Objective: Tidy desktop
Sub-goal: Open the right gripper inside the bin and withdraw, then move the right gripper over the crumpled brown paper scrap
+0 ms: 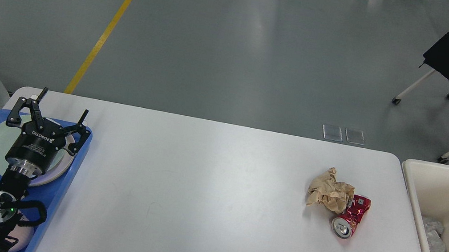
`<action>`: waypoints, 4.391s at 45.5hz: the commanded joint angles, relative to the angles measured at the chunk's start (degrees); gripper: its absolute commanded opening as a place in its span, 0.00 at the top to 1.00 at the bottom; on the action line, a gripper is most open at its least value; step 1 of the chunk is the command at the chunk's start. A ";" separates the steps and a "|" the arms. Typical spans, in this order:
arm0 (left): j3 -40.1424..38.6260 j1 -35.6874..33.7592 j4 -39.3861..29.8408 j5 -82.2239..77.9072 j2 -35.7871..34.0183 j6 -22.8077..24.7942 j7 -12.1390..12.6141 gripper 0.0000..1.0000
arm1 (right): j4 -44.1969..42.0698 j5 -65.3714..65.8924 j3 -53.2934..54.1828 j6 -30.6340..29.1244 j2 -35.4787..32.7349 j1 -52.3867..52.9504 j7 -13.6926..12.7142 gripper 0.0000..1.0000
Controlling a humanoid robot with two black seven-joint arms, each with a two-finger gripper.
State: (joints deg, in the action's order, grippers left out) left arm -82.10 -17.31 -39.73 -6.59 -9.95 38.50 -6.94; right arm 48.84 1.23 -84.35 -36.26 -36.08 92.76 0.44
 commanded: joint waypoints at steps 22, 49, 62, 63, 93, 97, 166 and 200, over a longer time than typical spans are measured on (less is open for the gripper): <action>0.01 0.00 0.00 0.00 0.02 0.00 0.00 0.04 | -42.42 0.26 34.78 27.81 9.61 -54.79 -0.70 1.00; 0.01 0.00 0.00 0.00 0.02 0.00 0.00 0.04 | -44.36 0.88 34.60 38.98 12.17 -61.65 -1.49 0.00; 0.01 0.00 0.00 0.00 0.02 0.00 0.00 0.04 | -44.45 0.97 34.34 39.60 11.73 -61.83 -1.49 0.00; 0.01 0.00 0.00 0.00 0.02 0.00 0.00 0.04 | -44.54 0.88 34.34 39.68 11.73 -61.74 -1.49 0.00; 0.01 0.00 0.00 0.00 0.02 0.00 0.00 0.04 | -43.04 2.10 33.46 25.10 7.51 -51.82 -5.00 0.00; 0.01 0.00 0.00 0.00 0.02 0.00 0.00 0.04 | -40.50 4.56 33.29 20.53 6.72 -46.64 -5.80 0.00; 0.01 0.00 0.00 0.00 0.02 0.00 0.00 0.04 | 34.12 0.88 8.76 -4.44 21.75 37.14 -6.85 0.00; 0.01 0.00 0.00 0.00 0.02 0.00 0.00 0.04 | 9.54 1.67 12.89 13.76 22.36 4.21 -5.88 0.00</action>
State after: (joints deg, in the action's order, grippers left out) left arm -82.10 -17.31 -39.74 -6.59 -9.93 38.50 -6.94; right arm 68.43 2.88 -73.72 -22.72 -13.88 107.67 -5.53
